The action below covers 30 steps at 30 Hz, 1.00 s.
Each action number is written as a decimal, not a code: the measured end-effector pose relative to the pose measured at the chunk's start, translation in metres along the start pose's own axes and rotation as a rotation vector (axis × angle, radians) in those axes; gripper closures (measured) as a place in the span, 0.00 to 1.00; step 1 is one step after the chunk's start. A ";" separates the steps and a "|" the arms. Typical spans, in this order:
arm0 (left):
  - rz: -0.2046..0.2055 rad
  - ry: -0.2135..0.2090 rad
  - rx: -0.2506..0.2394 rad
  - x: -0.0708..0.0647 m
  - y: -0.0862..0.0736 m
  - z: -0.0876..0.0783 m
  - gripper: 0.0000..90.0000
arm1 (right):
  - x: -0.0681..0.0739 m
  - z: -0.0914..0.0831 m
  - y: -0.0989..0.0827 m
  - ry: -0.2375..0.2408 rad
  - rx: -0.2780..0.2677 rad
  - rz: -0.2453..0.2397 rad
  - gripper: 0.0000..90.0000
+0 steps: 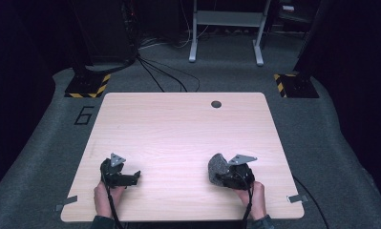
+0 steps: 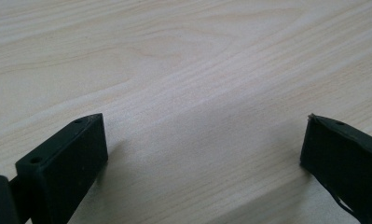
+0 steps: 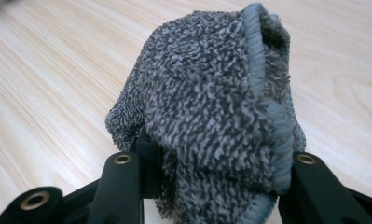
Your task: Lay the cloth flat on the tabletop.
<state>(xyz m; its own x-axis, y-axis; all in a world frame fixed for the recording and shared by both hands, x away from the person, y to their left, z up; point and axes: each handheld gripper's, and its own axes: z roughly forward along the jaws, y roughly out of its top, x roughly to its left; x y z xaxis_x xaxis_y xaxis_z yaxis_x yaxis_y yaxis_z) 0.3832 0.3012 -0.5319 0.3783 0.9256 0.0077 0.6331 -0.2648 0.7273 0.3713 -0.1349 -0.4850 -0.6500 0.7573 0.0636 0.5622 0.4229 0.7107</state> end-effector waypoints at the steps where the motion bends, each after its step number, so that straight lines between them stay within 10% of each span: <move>1: 0.000 0.000 0.000 0.000 0.000 0.000 0.01 | 0.001 0.000 0.003 0.000 -0.008 -0.005 0.62; 30: 0.000 0.000 0.000 0.000 0.000 0.000 0.01 | 0.022 0.064 0.072 0.082 0.012 -0.114 0.61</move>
<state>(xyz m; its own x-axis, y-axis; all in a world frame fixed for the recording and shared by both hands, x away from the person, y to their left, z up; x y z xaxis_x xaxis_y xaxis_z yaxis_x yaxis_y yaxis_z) 0.3831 0.3011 -0.5319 0.3780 0.9258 0.0075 0.6335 -0.2646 0.7271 0.4305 -0.0564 -0.4769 -0.7494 0.6609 0.0404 0.4879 0.5099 0.7085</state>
